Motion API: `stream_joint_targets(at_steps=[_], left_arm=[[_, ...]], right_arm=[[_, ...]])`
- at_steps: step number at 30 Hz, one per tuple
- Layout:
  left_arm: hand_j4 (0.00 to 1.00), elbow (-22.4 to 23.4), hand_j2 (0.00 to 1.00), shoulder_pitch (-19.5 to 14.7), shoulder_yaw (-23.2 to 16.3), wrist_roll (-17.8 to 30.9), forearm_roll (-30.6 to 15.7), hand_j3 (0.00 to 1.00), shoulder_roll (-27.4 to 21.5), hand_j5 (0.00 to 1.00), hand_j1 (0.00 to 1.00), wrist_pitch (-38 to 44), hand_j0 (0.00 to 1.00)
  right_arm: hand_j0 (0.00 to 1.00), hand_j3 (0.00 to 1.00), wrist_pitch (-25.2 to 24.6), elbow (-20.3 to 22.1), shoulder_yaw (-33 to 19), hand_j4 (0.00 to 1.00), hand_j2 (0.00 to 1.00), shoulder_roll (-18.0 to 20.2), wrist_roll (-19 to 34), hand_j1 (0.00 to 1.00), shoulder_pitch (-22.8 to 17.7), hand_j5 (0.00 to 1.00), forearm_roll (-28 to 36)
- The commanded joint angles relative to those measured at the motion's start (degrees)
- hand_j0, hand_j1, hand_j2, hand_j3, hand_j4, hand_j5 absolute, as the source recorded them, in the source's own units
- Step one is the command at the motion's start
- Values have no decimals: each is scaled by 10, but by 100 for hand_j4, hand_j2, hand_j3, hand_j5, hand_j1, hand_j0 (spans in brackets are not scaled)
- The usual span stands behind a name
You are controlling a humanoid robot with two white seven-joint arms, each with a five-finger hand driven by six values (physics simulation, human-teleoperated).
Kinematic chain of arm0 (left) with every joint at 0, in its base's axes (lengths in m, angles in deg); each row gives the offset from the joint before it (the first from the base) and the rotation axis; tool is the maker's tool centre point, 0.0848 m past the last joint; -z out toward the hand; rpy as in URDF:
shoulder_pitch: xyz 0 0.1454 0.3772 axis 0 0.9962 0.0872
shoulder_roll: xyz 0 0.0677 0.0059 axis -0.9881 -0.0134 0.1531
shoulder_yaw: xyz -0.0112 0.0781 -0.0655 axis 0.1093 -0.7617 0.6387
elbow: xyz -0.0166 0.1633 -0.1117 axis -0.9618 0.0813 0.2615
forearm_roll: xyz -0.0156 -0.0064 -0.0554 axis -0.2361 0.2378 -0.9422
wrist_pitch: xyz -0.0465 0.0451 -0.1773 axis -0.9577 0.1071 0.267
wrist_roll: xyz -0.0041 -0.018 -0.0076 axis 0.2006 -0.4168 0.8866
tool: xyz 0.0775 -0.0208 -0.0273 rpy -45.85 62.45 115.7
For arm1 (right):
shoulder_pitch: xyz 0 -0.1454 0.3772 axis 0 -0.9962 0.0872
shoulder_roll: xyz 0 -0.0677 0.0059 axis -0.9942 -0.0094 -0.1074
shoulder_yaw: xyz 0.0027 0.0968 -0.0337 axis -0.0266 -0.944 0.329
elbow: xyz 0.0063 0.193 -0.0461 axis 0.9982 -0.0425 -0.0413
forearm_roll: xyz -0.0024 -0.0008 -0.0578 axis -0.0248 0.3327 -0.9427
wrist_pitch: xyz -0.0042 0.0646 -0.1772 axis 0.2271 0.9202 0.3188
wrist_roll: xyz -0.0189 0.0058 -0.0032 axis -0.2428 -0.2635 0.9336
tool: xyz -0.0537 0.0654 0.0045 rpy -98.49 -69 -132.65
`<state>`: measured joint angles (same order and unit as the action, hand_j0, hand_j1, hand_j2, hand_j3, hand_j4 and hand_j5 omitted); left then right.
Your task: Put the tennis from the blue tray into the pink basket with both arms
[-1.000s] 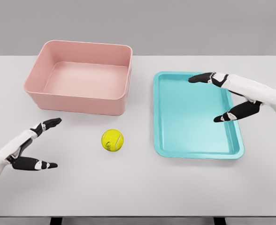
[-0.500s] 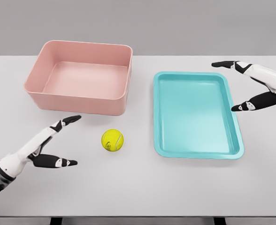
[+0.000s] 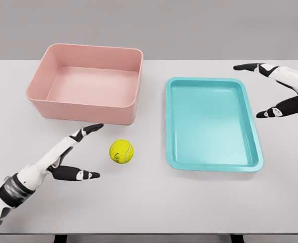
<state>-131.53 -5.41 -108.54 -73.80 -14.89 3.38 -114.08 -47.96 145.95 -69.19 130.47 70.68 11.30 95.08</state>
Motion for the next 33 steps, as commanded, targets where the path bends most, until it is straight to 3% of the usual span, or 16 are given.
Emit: stream_joint_targets(at_steps=[1,9,18,23,33], left_arm=[[100,0,100,0,-3,0,-6,100,3,100,100,0,100],[100,2,100,-11,-8,-1,-7,100,30,100,100,0,100],[100,6,100,-17,-17,-1,-9,100,48,100,100,42,100],[99,5,99,-18,-26,-1,-50,99,47,99,99,85,99],[100,7,100,-35,-52,-2,-41,100,52,100,100,104,100]], right_arm=[[100,100,2,9,1,100,100,1,0,100,-1,100,3],[100,100,0,38,-3,100,100,-2,0,100,-14,100,5],[100,100,2,33,-9,100,100,7,0,100,-33,100,1],[100,100,0,32,-7,100,100,3,0,100,-43,100,-3],[100,100,-1,37,-4,100,100,-3,0,100,-55,100,-6]])
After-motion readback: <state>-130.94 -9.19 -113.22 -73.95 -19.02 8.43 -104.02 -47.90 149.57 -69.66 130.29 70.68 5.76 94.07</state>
